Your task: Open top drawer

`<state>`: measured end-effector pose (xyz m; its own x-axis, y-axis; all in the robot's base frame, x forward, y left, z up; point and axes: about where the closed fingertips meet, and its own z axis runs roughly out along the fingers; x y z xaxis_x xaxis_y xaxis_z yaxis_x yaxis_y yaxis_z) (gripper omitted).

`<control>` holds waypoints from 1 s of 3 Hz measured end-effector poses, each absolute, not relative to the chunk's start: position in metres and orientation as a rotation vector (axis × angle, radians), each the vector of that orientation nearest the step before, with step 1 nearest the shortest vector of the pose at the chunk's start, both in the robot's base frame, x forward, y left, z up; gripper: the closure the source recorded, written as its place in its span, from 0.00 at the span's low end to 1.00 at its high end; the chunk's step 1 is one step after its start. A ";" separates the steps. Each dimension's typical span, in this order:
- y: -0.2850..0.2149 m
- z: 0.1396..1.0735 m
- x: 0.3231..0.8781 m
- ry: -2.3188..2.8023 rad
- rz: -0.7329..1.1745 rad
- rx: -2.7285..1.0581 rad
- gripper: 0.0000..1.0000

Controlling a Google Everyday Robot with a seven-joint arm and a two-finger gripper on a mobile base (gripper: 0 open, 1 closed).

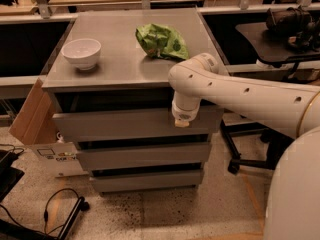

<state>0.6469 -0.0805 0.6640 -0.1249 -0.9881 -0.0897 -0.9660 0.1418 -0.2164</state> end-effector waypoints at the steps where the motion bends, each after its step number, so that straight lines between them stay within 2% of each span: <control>1: -0.080 0.664 0.647 2.204 -0.154 -1.924 1.00; 2: -0.080 0.664 0.647 2.204 -0.154 -1.924 1.00; 3: -0.080 0.664 0.647 2.204 -0.154 -1.924 0.82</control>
Offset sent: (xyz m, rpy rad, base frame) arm -0.0704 0.0151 0.1257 0.0011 -0.0919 0.0417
